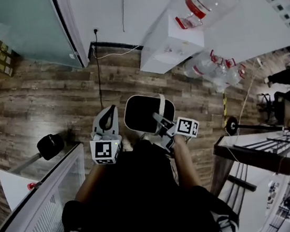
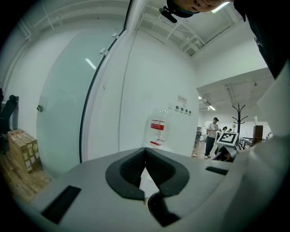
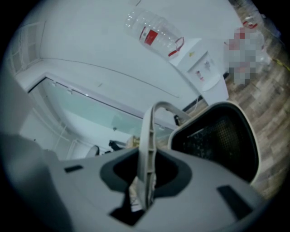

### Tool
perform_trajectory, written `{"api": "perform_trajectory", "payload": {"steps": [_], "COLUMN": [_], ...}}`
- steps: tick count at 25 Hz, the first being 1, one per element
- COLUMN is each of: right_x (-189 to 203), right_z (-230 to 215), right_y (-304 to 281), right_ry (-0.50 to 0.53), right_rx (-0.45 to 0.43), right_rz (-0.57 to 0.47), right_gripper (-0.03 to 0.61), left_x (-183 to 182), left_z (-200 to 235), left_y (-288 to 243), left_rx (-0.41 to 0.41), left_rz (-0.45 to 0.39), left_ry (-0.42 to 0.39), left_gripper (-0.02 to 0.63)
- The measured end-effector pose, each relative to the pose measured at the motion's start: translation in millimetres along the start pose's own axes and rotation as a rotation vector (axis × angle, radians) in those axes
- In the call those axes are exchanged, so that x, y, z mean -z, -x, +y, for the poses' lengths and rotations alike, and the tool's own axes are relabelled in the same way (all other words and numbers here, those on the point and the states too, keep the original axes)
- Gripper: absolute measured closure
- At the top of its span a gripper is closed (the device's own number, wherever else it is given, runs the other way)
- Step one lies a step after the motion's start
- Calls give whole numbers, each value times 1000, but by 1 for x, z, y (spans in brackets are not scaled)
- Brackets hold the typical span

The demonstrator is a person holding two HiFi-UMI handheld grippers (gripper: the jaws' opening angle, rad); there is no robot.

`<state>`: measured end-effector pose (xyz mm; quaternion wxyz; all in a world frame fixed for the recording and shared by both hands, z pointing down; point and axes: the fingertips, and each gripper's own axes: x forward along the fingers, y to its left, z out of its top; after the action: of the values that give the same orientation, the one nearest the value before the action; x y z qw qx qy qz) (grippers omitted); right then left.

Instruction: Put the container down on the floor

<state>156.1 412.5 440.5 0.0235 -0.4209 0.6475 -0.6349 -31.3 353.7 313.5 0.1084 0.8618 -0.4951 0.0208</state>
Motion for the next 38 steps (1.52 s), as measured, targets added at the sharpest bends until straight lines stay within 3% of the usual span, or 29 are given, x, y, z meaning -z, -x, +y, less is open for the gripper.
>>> {"api": "perform_trajectory", "payload": {"steps": [7,20,32,38], "right_x": [-8,-44,-122,-172], "right_z": [18,36,44,44], "right_y": [-28,-96,-168,-210], "right_ry": [-17,-17,-40,24], "right_rx": [-7,-22,-33,-71], "right_rz": [-20,30,96,119], "right_gripper": [483,483,483,483], "left_x": [-9,-11,-32,-53], "left_z": [33,96,148,165], "left_y": [1,-24,-120,-185], "left_rx": [14,-85,-140,-188], "left_rz": [-13,2,44,47], "left_ry": [1,22,24,17], "left_gripper": [586,586,586,586]}}
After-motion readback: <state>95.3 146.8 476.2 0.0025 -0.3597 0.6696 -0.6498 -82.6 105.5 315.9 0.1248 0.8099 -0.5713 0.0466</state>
